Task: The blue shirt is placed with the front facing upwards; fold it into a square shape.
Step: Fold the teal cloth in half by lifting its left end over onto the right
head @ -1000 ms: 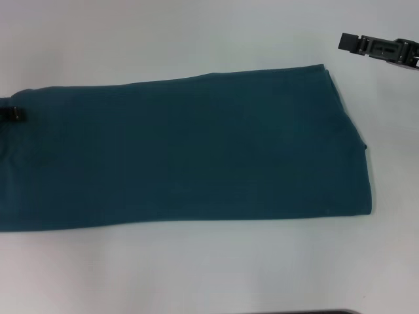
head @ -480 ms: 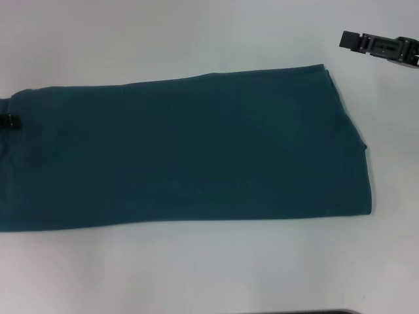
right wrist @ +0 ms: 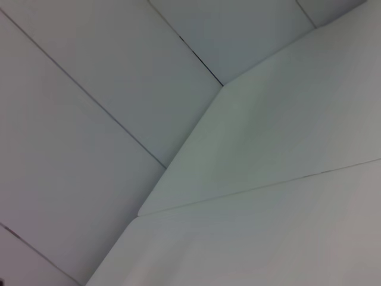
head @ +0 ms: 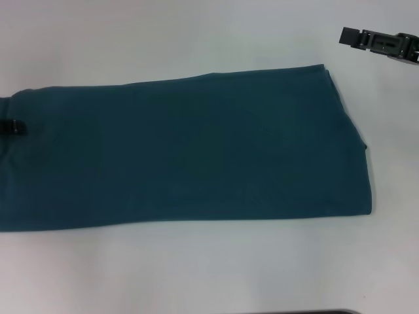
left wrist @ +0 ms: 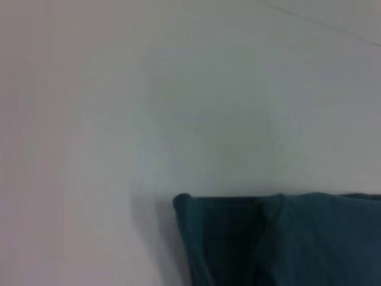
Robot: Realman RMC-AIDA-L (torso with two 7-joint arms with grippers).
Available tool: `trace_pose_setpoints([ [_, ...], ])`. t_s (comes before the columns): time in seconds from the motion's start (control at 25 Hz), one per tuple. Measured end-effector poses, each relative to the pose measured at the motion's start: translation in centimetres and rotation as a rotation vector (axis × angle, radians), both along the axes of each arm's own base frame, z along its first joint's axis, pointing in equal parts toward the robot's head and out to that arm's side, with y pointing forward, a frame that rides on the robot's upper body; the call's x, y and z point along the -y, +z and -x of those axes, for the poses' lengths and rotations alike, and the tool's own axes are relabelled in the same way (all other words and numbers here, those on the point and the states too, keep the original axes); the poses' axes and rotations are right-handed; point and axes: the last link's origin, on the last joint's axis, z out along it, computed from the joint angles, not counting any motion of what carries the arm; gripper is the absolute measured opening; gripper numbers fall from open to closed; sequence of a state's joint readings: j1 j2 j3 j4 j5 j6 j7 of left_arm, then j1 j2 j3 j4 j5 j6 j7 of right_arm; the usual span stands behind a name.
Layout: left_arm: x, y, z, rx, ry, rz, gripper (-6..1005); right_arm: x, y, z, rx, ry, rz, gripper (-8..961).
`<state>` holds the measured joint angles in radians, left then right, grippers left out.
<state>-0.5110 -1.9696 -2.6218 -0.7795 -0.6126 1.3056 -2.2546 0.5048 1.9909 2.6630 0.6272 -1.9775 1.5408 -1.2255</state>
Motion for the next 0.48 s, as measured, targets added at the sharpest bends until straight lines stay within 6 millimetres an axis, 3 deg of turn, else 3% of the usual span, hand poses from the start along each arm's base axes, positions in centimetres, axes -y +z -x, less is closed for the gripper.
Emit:
trace_pose_setpoints([
  [0.48,-0.3,0.16,-0.9,-0.004,-0.031,0.032,875,-0.11,0.03,-0.04,0.004,-0.004,-0.005,718],
])
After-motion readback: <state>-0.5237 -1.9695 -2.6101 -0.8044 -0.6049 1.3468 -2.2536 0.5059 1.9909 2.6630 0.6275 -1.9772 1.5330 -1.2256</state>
